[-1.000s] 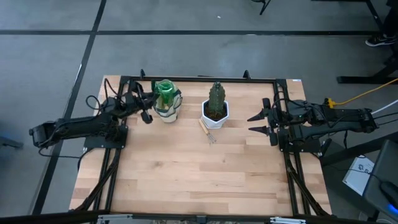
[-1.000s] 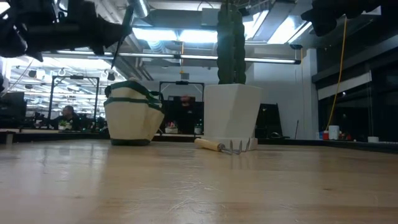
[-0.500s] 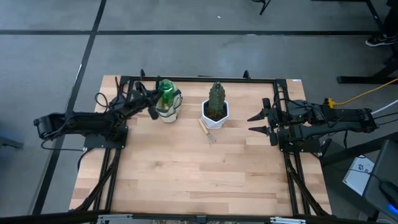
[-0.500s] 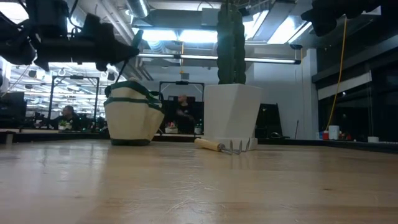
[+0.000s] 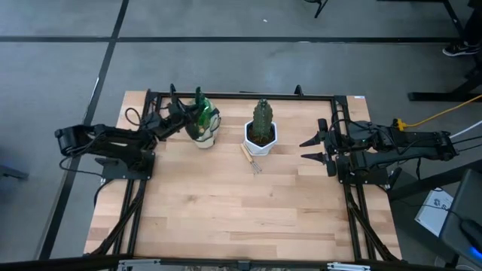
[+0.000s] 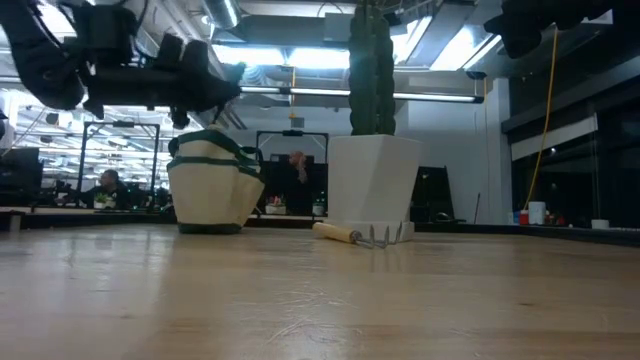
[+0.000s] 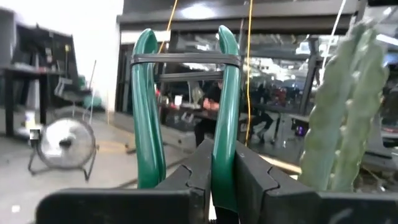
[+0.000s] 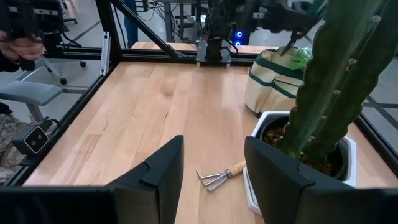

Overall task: Pick & Place Garden tools in Gardening bag
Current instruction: Put the green shear scissors into the brown gardening bag

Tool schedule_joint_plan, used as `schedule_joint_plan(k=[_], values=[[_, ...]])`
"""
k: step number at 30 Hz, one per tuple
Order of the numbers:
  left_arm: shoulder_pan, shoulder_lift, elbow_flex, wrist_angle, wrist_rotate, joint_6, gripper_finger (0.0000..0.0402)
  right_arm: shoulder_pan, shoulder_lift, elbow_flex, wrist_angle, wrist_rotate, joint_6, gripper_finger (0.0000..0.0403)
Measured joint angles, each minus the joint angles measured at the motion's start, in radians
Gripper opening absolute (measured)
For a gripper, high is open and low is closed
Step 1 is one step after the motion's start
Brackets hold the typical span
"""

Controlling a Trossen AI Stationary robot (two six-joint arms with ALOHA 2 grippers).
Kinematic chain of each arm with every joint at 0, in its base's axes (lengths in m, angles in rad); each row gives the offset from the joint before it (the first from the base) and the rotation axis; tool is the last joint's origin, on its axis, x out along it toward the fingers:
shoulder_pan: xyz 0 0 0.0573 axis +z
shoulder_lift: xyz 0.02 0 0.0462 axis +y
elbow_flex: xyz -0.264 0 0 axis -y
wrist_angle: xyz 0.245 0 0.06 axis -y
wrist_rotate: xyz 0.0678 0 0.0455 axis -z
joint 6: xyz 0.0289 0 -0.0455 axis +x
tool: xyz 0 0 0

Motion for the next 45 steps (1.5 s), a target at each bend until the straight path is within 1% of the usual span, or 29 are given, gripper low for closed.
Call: schedule_joint_plan(k=[4, 7, 9, 13, 21, 28, 39, 45], values=[[0.000, 0.068, 0.009, -0.001, -0.052, -0.026, 0.0044, 0.000, 0.000, 0.000, 0.000, 0.000, 0.000, 0.0172], [0.000, 0.091, 0.009, -0.002, -0.077, -0.038, 0.0047, 0.000, 0.000, 0.000, 0.000, 0.000, 0.000, 0.0172], [0.000, 0.093, 0.004, -0.002, -0.071, -0.062, 0.0047, 0.000, 0.000, 0.000, 0.000, 0.000, 0.000, 0.0172], [-0.001, 0.093, -0.007, -0.019, -0.014, -0.083, 0.0046, 0.000, 0.000, 0.000, 0.000, 0.000, 0.000, 0.0172], [-0.004, 0.093, -0.022, -0.031, -0.007, -0.115, 0.0063, 0.000, 0.000, 0.000, 0.000, 0.000, 0.000, 0.0172], [-0.004, 0.093, -0.022, -0.059, -0.004, -0.129, 0.0097, 0.000, 0.000, 0.000, 0.000, 0.000, 0.000, 0.0172], [-0.004, 0.058, -0.023, -0.067, 0.065, -0.134, 0.0174, 0.000, 0.000, 0.000, 0.000, 0.000, 0.000, 0.0172], [-0.004, 0.023, -0.023, -0.066, 0.112, -0.133, 0.0196, 0.000, 0.000, 0.000, 0.000, 0.000, 0.000, 0.0172]])
